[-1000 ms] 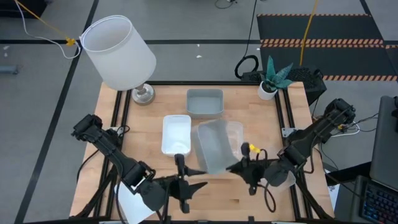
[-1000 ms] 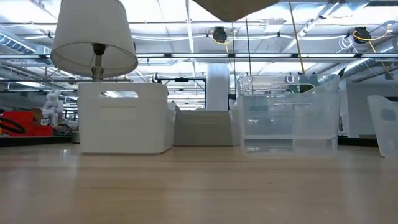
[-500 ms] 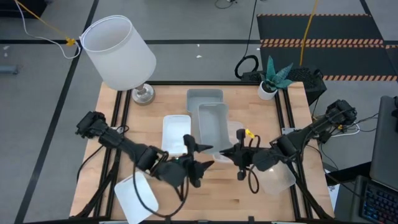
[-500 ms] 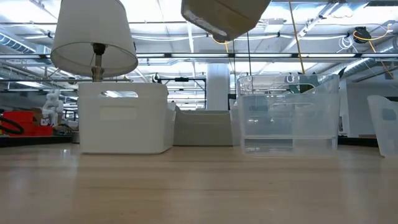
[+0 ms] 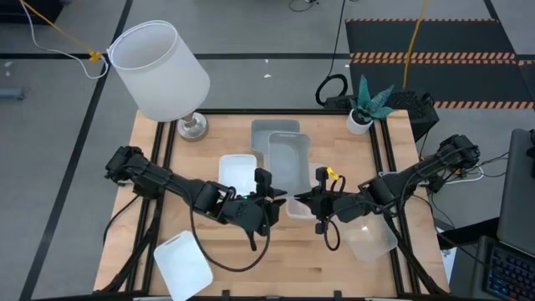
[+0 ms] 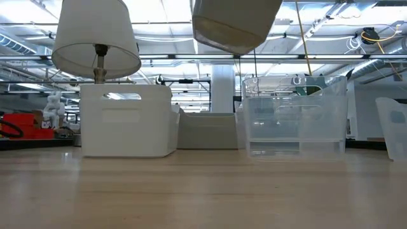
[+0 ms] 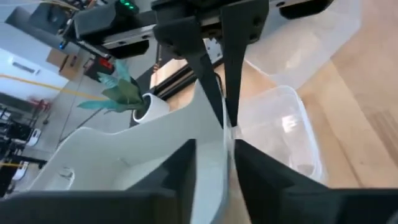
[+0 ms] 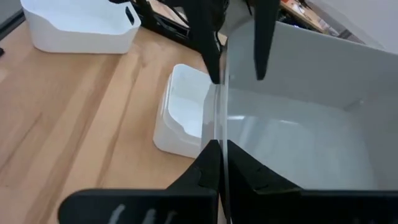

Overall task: Stack baskets by color
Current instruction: Stack the bottom gray bin on top of the top gray bin

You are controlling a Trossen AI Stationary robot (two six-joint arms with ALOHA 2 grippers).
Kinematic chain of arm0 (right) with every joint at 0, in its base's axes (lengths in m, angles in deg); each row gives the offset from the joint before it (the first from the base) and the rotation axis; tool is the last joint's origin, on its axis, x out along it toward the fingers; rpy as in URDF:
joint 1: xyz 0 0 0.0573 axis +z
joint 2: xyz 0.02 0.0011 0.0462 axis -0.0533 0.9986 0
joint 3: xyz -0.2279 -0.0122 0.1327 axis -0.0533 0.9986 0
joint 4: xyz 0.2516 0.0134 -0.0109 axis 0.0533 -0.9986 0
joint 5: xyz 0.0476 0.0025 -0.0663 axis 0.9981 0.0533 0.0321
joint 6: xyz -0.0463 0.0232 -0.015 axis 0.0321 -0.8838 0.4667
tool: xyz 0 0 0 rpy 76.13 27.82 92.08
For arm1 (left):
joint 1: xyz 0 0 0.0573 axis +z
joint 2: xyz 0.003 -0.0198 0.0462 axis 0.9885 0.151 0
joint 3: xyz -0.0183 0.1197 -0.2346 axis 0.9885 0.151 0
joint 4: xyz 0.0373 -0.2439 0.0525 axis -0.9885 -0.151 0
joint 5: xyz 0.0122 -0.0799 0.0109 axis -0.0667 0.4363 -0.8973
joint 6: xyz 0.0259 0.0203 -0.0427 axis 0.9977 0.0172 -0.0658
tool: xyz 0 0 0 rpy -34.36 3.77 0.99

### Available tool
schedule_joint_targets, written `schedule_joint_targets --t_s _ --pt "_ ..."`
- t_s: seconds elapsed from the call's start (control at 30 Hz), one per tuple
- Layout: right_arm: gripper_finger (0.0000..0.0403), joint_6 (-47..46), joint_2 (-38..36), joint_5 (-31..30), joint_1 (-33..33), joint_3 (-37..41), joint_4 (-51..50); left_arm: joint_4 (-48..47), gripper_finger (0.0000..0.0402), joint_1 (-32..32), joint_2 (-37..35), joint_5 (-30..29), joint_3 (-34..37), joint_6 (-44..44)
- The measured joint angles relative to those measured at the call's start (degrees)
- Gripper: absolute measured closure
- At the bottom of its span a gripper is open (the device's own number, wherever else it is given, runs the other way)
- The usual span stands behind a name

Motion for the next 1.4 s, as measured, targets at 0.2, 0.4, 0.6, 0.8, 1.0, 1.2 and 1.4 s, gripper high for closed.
schedule_joint_targets --t_s 0.2,0.4,0.6,0.8,1.0,1.2,1.4 --pt "0.0401 0.6 0.1 3.1 0.0 0.0 -0.1 -1.9 0.0379 0.1 0.0 3.5 0.0 0.0" --pt "0.0401 0.7 0.1 4.3 0.0 0.0 0.2 -1.9 0.0364 0.1 0.0 5.9 0.0 -4.8" --pt "0.0401 1.1 0.2 3.7 -0.1 0.0 0.6 -2.2 0.0254 0.1 0.0 2.5 0.0 -9.8" --pt "0.0401 2.4 0.3 3.8 -0.4 0.0 0.8 -4.6 0.0205 1.4 0.0 3.6 0.0 -14.8" --pt "0.0401 2.4 0.4 4.3 -0.4 0.0 0.3 -5.8 0.0275 2.3 0.0 7.2 0.0 -13.4" --pt "0.0387 2.9 0.4 4.1 -0.4 0.0 0.7 -6.0 0.0374 2.1 0.0 8.6 0.0 -9.4" --pt "0.0347 4.4 0.1 4.2 0.2 -0.3 3.0 -7.8 0.0387 2.0 0.3 8.7 0.2 -7.2"
